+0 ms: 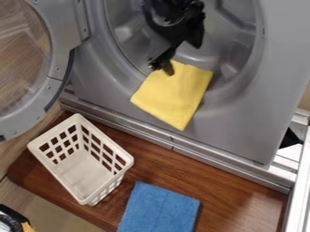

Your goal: Moveu o pano amarelo para cima

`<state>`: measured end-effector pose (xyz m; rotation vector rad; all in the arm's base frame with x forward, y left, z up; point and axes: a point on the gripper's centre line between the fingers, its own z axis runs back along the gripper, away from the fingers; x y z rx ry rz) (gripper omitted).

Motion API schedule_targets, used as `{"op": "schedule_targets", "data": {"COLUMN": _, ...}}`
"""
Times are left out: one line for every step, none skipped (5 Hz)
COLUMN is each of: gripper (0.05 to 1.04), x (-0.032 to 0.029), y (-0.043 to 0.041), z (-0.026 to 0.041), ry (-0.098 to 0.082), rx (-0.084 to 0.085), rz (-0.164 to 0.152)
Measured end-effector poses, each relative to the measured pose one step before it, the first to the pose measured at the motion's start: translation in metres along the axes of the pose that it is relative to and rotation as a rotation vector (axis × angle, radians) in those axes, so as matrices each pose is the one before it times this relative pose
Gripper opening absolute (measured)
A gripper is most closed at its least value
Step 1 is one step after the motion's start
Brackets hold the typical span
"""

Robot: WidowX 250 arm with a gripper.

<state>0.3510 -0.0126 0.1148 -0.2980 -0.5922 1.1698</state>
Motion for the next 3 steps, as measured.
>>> {"op": "schedule_targets", "data": {"gripper": 1.001, "x": -0.00735, "y": 0.02907, "z": 0.01489, "ry": -0.0152, "rx": 0.0185, "rz": -0.0232}}
{"op": "schedule_targets", "data": {"gripper": 1.001, "x": -0.01217, "y": 0.0303, "z": -0.0011, "ry": 0.031, "rx": 0.0507, "rz": -0.0408}}
{"op": "schedule_targets", "data": {"gripper": 1.001, "x": 0.00011, "y": -0.00024, "z": 0.0, "ry": -0.0007, "rx": -0.0015, "rz": -0.009}}
